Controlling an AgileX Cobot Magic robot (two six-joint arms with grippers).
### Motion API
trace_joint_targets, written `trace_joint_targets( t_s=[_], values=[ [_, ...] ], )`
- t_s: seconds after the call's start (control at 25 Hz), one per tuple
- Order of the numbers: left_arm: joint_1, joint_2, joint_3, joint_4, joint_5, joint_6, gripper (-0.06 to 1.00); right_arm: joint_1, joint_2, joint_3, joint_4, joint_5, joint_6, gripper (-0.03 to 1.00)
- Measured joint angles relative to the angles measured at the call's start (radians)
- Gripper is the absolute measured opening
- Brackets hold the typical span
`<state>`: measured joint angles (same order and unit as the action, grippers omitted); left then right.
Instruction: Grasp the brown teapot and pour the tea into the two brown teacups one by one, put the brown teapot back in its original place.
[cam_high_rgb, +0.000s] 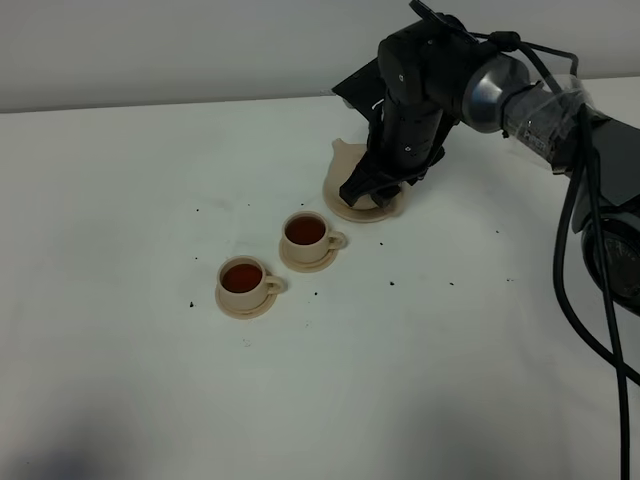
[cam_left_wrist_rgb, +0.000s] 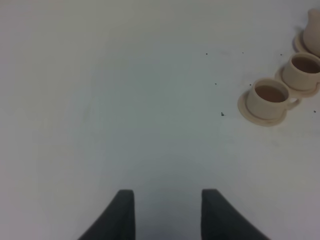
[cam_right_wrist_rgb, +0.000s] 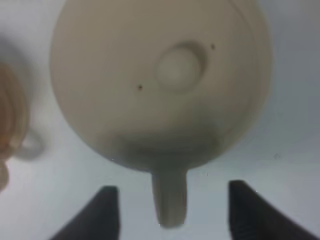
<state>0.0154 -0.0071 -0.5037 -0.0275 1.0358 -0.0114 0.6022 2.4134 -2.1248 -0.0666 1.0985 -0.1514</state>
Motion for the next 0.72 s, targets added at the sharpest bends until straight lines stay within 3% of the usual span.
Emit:
trace_joint_targets(
  t_s=[0.16,0.36,0.72],
  values=[
    [0.000,0.000,0.000,0.000,0.000,0.000,0.37,0.000,-0.005,-0.058,0.001,0.102,0.022,0.64],
    [0.000,0.000,0.000,0.000,0.000,0.000,0.37,0.000,-0.118,-0.017,0.025,0.110,0.078,0.59],
    [0.000,0.000,0.000,0.000,0.000,0.000,0.37,0.000,-0.514,0.433,0.010,0.113,0.151,0.51]
  ],
)
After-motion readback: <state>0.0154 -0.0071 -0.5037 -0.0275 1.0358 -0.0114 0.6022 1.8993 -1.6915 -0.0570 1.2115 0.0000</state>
